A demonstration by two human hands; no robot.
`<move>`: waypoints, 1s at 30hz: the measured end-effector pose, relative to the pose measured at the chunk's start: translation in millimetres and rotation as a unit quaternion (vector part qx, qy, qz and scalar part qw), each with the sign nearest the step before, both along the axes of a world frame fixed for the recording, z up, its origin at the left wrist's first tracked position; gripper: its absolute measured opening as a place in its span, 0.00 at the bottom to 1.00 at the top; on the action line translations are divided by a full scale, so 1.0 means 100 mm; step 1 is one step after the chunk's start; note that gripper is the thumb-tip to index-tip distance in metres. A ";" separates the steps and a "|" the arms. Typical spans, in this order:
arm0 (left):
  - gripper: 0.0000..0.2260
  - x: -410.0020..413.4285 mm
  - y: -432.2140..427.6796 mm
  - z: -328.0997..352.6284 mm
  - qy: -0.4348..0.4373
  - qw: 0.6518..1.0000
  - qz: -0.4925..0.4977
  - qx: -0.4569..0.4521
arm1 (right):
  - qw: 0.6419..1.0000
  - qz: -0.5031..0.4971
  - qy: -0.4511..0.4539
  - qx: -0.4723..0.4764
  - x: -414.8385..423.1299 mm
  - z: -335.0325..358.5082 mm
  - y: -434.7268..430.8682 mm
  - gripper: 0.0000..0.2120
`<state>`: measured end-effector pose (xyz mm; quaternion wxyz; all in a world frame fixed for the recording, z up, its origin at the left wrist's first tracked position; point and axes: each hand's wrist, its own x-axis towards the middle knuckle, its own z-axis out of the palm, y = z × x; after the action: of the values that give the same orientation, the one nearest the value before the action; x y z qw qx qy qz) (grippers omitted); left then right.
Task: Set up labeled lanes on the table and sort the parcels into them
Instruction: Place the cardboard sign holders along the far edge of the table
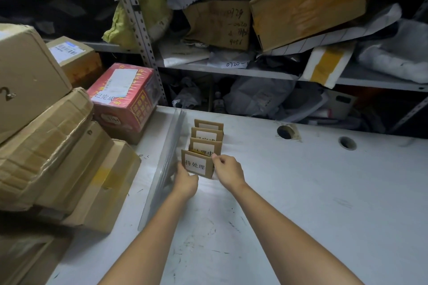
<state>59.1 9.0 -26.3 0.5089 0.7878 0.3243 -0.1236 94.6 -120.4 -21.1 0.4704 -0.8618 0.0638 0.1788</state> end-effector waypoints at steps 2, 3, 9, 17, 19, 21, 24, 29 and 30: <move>0.30 0.07 0.02 -0.02 -0.003 1.000 0.000 -0.006 | 1.000 -0.003 -0.001 -0.003 0.00 -0.01 0.02 0.20; 0.29 0.09 0.02 -0.01 -0.002 1.000 0.000 -0.012 | 1.000 -0.005 -0.002 -0.005 0.00 -0.02 0.03 0.20; 0.23 0.09 -0.01 -0.06 -0.011 0.999 0.024 -0.039 | 0.999 -0.037 0.017 0.012 0.03 -0.05 -0.02 0.23; 0.11 -0.17 -0.06 -0.01 -0.022 0.962 0.152 -0.224 | 0.990 -0.111 0.040 0.077 -0.13 0.01 -0.07 0.21; 0.11 -0.28 -0.09 0.09 -0.024 0.953 0.156 -0.257 | 0.988 -0.124 0.045 0.086 -0.24 0.11 -0.17 0.19; 0.12 -0.37 -0.14 0.21 -0.030 0.947 0.156 -0.280 | 0.984 -0.138 0.053 0.099 -0.38 0.22 -0.31 0.17; 0.09 -0.48 -0.32 0.43 -0.037 0.935 0.146 -0.321 | 0.979 -0.160 0.049 0.115 -0.59 0.44 -0.55 0.16; 0.08 -0.53 -0.80 0.71 -0.009 0.931 0.110 -0.348 | 0.975 -0.186 0.034 0.112 -0.77 0.72 -1.05 0.15; 0.08 -0.51 -0.92 0.71 -0.004 0.931 0.104 -0.351 | 0.975 -0.192 0.033 0.110 -0.76 0.76 -1.17 0.15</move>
<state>7.7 -82.7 45.2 0.7640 0.5216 0.3384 -0.1723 18.4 -237.5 54.8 0.5857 -0.7700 0.2231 0.1192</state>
